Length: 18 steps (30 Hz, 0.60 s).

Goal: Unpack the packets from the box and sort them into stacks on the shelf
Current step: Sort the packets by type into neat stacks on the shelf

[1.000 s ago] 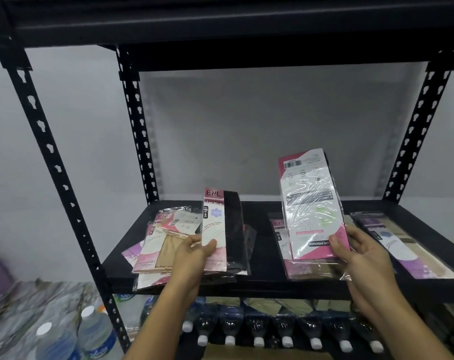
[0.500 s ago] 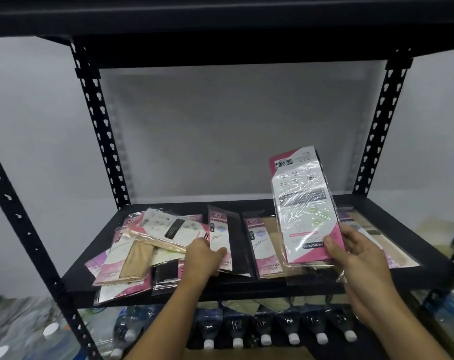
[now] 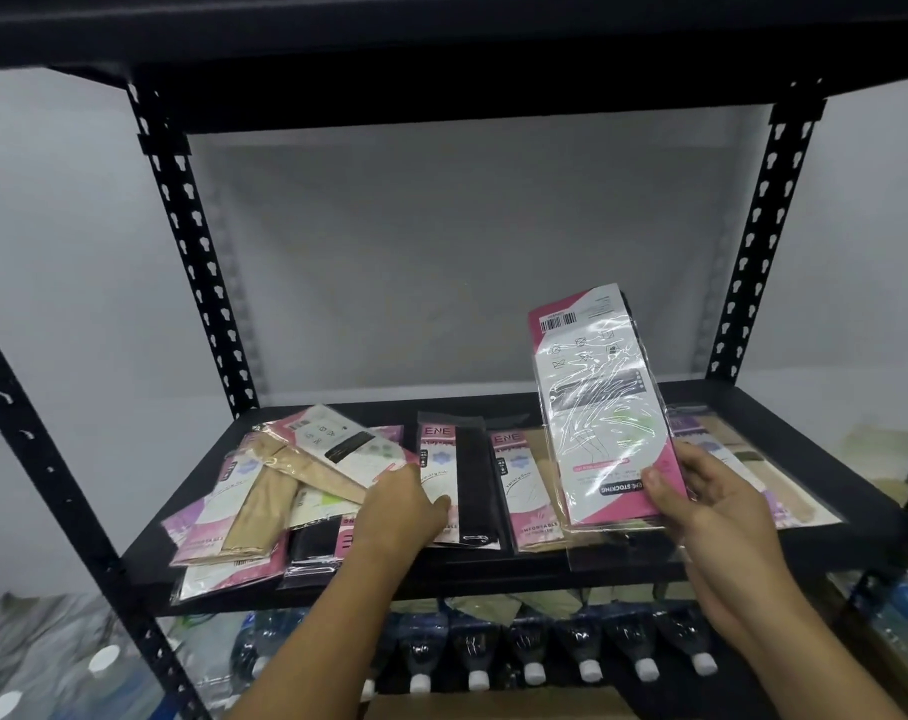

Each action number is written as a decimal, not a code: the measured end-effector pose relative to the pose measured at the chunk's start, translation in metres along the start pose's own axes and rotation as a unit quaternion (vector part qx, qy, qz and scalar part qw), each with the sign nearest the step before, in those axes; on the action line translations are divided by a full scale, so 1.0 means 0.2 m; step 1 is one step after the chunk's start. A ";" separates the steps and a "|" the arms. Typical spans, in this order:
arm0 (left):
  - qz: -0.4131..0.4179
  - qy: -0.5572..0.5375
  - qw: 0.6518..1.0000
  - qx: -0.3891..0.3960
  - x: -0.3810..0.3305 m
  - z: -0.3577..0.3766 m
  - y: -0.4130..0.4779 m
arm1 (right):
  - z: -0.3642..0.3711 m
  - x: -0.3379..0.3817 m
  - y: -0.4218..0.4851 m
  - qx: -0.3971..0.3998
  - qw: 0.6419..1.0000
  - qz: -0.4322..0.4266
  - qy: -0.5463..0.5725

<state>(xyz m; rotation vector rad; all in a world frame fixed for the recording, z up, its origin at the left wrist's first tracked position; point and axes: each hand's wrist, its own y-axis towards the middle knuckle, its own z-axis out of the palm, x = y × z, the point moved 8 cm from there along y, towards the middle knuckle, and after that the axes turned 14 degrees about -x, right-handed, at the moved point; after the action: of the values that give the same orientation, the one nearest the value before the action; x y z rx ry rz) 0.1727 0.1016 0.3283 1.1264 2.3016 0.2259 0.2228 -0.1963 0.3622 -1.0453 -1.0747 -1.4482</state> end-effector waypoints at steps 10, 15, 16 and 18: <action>0.021 -0.022 0.995 -0.095 -0.05 -0.22 -0.04 | 0.07 -0.03 -0.03 0.020 1.000 -0.002 -0.011; -0.105 -0.431 0.894 0.057 -0.12 -0.19 -0.14 | 0.15 -0.03 -0.08 0.041 0.999 0.006 -0.001; -0.117 -0.464 0.872 0.100 -0.15 -0.17 -0.18 | 0.17 -0.04 -0.09 0.045 0.999 0.012 0.000; -0.122 -0.511 0.837 0.155 -0.22 -0.15 -0.24 | 0.20 -0.07 -0.11 0.055 0.998 0.029 0.004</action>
<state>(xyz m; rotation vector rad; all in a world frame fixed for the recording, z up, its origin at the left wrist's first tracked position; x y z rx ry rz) 0.1455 0.0410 0.3525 0.7665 1.4706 -0.7160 0.2046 -0.1519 0.3566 -0.9825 -1.0975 -1.3317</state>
